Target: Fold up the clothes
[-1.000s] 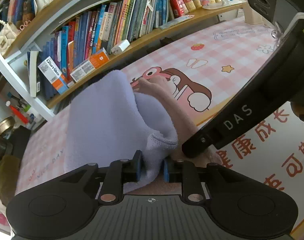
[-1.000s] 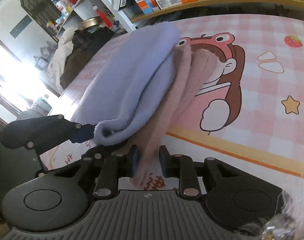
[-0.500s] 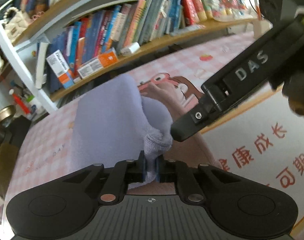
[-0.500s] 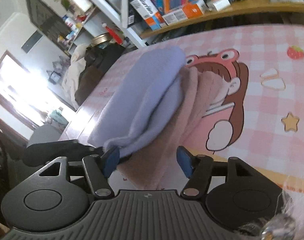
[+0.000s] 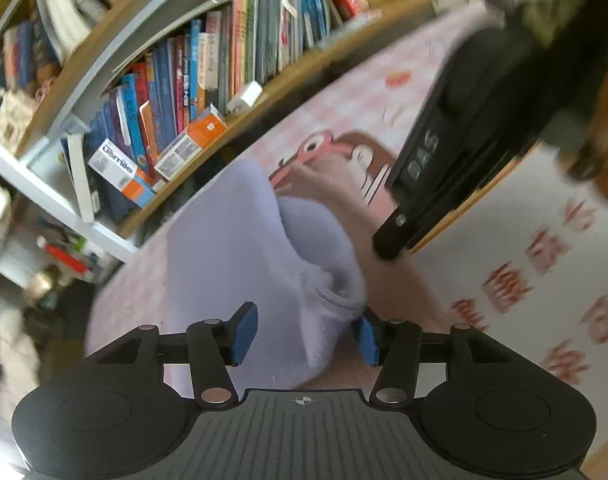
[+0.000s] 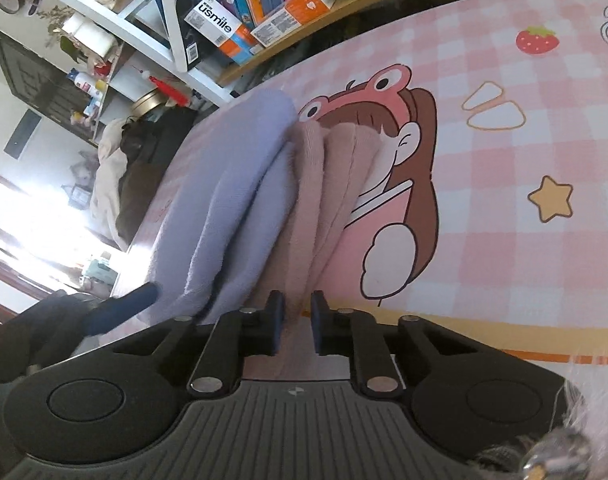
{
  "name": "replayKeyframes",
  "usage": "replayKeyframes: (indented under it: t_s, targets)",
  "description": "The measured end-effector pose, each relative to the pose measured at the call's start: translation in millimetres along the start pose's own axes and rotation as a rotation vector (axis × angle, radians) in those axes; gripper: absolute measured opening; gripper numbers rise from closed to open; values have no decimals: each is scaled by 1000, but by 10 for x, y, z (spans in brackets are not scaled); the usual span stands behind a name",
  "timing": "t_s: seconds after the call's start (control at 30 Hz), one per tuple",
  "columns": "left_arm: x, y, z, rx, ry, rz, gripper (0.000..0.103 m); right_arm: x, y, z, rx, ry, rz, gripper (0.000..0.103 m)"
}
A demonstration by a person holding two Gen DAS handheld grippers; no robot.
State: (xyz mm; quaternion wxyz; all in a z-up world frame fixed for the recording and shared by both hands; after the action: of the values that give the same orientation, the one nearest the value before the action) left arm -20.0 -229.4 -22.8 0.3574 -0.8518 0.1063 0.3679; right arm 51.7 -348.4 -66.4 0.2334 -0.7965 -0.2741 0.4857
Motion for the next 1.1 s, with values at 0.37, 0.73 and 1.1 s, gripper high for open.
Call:
replayKeyframes:
  t_s: [0.37, 0.73, 1.1]
  targets:
    - [-125, 163, -11, 56, 72, 60, 13, 77, 33, 6, 4, -34, -24, 7]
    - [-126, 159, 72, 0, 77, 155, 31, -127, 0, -5, -8, -3, -24, 10]
    - [-663, -298, 146, -188, 232, 123, 66, -340, -104, -17, -34, 56, 21, 28]
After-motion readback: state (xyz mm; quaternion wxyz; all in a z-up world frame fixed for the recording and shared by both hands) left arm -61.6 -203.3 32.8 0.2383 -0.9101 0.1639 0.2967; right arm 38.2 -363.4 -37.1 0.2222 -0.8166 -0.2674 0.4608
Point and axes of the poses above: each gripper's, at about its wrist camera, not at the fingertips, and x roughly the way its jaws point, y to its right, z to its underside, the point moved 4 cm from there along x, roughly the way its jaws point, and after that the axes turned 4 degrees about z, right-handed, at the moved point
